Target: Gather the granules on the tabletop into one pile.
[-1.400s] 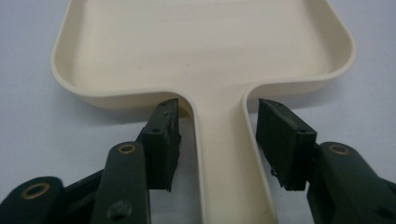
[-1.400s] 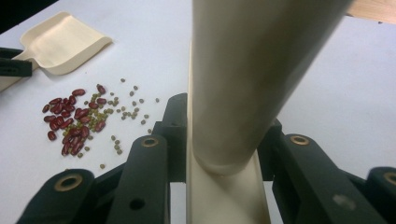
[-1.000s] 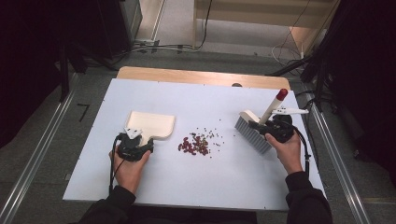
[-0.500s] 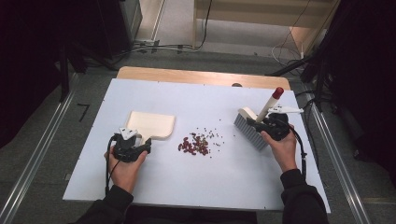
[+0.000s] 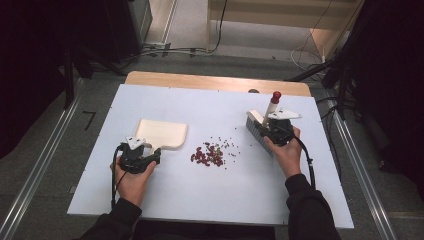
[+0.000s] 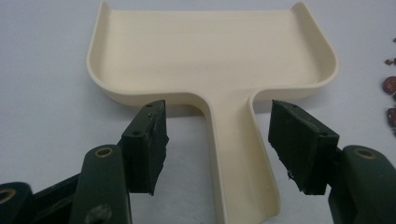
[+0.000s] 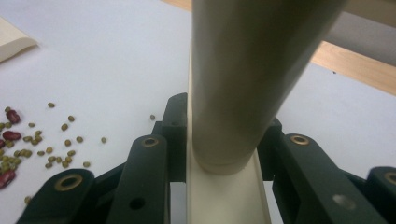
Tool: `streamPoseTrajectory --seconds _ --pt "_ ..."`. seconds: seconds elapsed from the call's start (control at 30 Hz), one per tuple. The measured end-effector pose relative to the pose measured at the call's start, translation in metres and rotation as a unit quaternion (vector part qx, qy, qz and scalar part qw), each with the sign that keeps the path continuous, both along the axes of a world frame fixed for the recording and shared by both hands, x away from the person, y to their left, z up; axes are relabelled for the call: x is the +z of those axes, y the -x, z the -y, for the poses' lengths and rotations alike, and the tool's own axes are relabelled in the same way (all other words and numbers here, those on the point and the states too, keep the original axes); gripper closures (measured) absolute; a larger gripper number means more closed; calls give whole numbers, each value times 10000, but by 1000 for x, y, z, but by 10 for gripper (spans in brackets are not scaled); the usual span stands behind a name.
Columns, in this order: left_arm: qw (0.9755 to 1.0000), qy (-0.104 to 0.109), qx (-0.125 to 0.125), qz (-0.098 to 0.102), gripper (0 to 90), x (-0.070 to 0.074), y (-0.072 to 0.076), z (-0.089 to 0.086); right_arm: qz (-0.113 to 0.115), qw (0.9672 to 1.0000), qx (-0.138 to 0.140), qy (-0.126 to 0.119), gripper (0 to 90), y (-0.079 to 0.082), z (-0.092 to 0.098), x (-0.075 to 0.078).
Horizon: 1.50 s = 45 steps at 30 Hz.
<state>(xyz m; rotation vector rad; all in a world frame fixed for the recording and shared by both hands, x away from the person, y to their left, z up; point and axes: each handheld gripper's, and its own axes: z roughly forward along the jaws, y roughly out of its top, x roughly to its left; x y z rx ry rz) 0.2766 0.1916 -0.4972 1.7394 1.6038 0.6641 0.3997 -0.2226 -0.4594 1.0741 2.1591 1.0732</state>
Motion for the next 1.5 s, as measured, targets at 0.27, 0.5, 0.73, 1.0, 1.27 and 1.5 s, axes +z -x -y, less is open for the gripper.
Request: streamPoseTrajectory --seconds 0.27,0.5,0.73,1.0,1.27,1.5 --pt "10000 30 20 28 387 0 0 -1 189 9992 165 321 643 2 -28 -2" --pt "10000 50 39 36 387 1 0 -3 347 9975 370 488 643 8 -48 -4" --pt "10000 49 33 36 386 1 0 -3 421 9955 658 543 643 15 -64 -5" --pt "10000 53 25 59 386 2 1 -4 458 9922 970 636 644 28 -85 -6" --pt "10000 53 34 62 387 2 1 -5 483 9886 1278 626 644 39 -102 -7" --pt "9999 65 35 70 386 3 2 -5 504 9847 1556 601 644 46 -110 -8"
